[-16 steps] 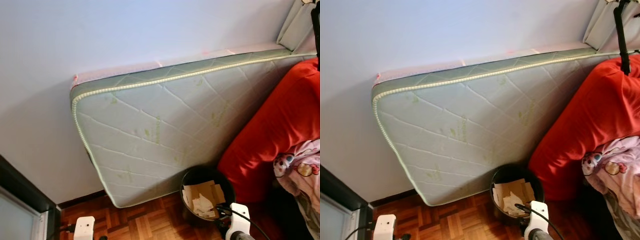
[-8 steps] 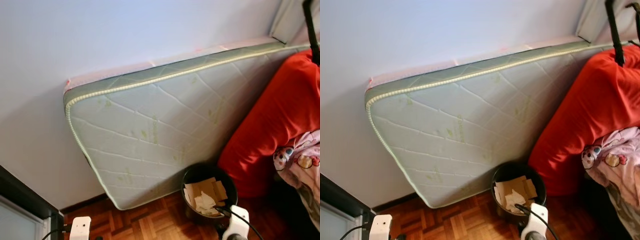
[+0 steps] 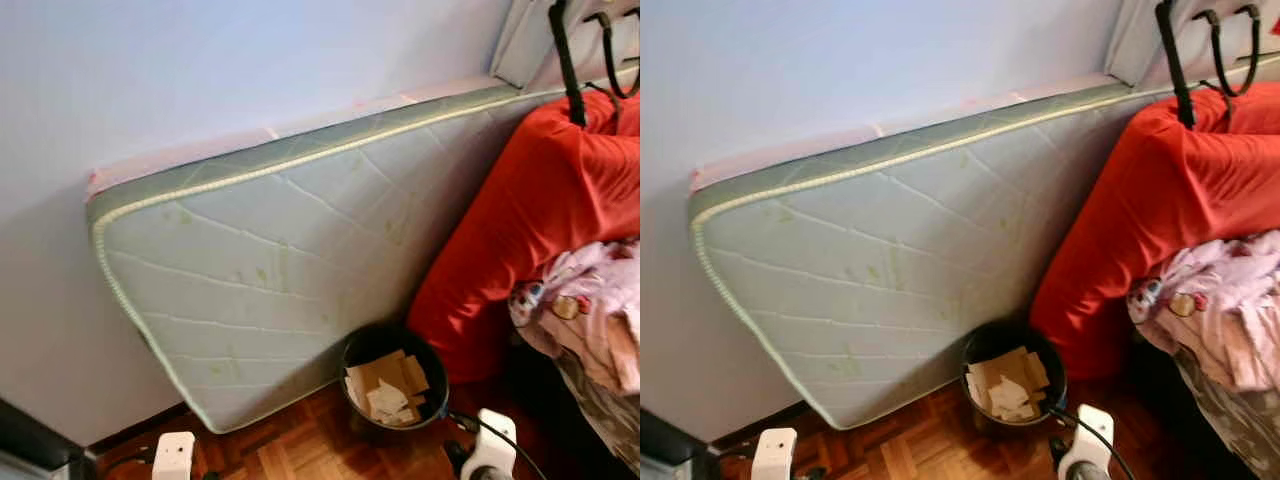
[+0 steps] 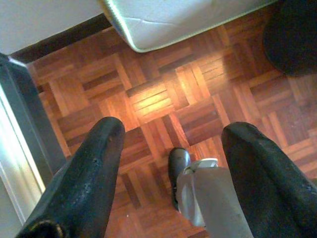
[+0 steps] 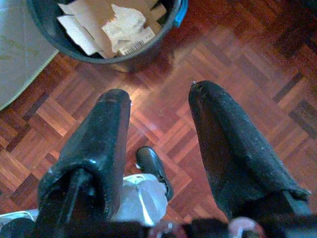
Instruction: Clean up the room
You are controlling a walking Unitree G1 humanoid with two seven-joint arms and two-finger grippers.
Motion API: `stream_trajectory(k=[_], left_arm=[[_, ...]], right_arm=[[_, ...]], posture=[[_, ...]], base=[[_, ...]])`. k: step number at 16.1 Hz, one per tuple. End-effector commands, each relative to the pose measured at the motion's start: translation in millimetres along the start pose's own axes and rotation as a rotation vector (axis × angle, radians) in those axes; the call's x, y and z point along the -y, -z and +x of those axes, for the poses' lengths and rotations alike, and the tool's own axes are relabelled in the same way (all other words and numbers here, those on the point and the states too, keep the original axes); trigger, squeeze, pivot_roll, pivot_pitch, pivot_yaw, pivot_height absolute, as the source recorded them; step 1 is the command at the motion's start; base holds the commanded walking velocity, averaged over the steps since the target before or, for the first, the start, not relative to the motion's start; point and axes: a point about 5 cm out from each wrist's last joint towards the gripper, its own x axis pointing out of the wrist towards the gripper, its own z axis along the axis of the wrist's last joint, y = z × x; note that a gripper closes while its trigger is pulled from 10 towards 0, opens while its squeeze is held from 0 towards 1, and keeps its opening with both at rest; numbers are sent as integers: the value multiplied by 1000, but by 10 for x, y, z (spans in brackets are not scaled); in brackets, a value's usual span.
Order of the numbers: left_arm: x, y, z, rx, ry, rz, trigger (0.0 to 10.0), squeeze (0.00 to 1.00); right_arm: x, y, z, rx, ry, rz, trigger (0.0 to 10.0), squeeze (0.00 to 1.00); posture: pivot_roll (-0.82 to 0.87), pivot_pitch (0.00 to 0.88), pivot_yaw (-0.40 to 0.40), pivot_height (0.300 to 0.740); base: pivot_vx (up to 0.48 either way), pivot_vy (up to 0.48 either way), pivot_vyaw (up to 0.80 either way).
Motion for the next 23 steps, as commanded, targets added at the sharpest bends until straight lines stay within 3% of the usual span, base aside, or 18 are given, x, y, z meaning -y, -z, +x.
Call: stream_trajectory(k=[1, 9, 12, 19, 23], left_arm=[[-14, 9, -3, -5, -9, 11, 10000, 0], [-77, 5, -10, -7, -31, 36, 10000, 0], [-91, 3, -12, -8, -35, 90, 10000, 0], [-93, -22, -7, 4, -39, 60, 10000, 0], [-98, -24, -8, 6, -48, 65, 10000, 0]], right_arm=[[16, 8, -3, -5, -1, -8, 10000, 0], [-50, 22, 0, -13, -49, -45, 10000, 0], [-49, 39, -2, -23, -51, -58, 10000, 0], [-67, 12, 4, -25, -67, -68, 10000, 0], [-58, 5, 4, -24, -60, -82, 10000, 0]], posture=[[73, 0, -37, 740], [86, 0, -17, 740], [82, 0, -7, 740], [105, 0, -19, 740], [104, 0, -20, 740]], base=[[0, 0, -756], [0, -133, -756], [0, -96, -756], [0, -42, -754], [0, 0, -109]])
